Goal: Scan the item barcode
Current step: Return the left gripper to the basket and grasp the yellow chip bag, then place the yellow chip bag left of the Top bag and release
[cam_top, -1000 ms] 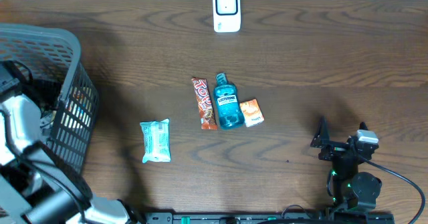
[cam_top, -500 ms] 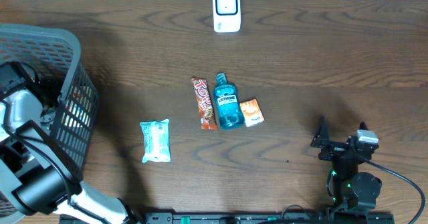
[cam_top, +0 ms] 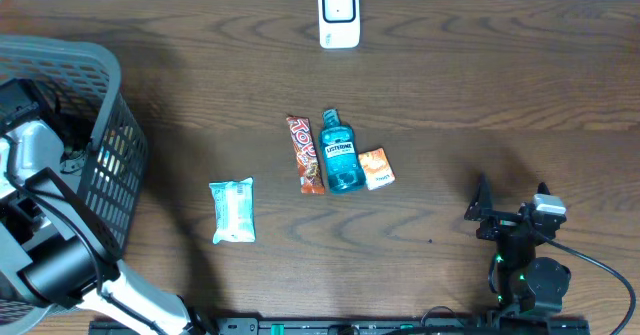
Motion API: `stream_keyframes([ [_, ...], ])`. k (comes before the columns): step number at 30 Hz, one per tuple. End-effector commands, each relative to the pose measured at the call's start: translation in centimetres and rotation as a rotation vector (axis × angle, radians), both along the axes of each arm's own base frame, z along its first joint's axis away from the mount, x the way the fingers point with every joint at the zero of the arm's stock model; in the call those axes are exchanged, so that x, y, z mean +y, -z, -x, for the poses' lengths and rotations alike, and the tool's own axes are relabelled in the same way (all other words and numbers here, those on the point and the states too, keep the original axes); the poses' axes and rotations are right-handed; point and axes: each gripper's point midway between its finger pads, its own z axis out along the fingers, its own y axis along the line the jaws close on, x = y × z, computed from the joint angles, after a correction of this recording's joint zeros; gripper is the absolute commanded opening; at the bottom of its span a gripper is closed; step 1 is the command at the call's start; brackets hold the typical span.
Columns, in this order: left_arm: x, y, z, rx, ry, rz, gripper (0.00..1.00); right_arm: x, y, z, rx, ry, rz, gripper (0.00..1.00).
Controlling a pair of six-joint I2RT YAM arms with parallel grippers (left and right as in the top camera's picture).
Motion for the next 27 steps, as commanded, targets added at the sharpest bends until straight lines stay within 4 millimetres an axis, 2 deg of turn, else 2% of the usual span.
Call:
stream_keyframes([
  [1, -3.1, 3.9, 4.3, 0.153, 0.030, 0.125, 0.07, 0.0, 0.1, 0.0, 0.000, 0.001, -0.008, 0.99],
  [5, -0.2, -3.5, 4.5, -0.002, -0.033, 0.013, 0.07, 0.0, 0.1, 0.0, 0.000, 0.001, -0.008, 0.99],
  [8, 1.5, -9.8, 5.7, -0.131, -0.086, -0.093, 0.07, 0.0, 0.1, 0.0, 0.000, 0.001, -0.008, 0.99],
  [9, 2.0, -12.5, 6.5, -0.186, -0.108, -0.141, 0.07, 0.0, 0.1, 0.0, 0.000, 0.001, -0.008, 0.99],
  [12, 2.1, -18.5, 8.3, -0.321, -0.160, -0.234, 0.07, 0.0, 0.1, 0.0, 0.000, 0.001, -0.008, 0.99],
  [14, 0.9, -22.2, 8.8, -0.436, -0.139, -0.266, 0.07, 0.0, 0.1, 0.0, 0.000, 0.001, -0.008, 0.99],
  [16, -1.7, -26.2, 8.6, -0.581, -0.061, -0.274, 0.07, 0.0, 0.1, 0.0, 0.000, 0.001, -0.008, 0.99],
  [18, -5.3, -29.9, 7.9, -0.739, 0.069, -0.256, 0.07, 0.0, 0.1, 0.0, 0.000, 0.001, -0.008, 0.99],
  [19, -8.0, -32.3, 7.4, -0.841, 0.174, -0.245, 0.07, 0.0, 0.1, 0.0, 0.000, 0.001, -0.008, 0.99],
  [22, -14.8, -37.4, 6.9, -1.046, 0.459, -0.243, 0.07, 0.0, 0.1, 0.0, 0.000, 0.001, -0.008, 0.99],
  [24, -19.1, -39.3, 7.1, -1.127, 0.626, -0.252, 0.07, 0.0, 0.1, 0.0, 0.000, 0.001, -0.008, 0.99],
  [27, -24.5, -39.7, 7.4, -1.164, 0.852, -0.258, 0.07, 0.0, 0.1, 0.0, 0.000, 0.001, -0.008, 0.99],
])
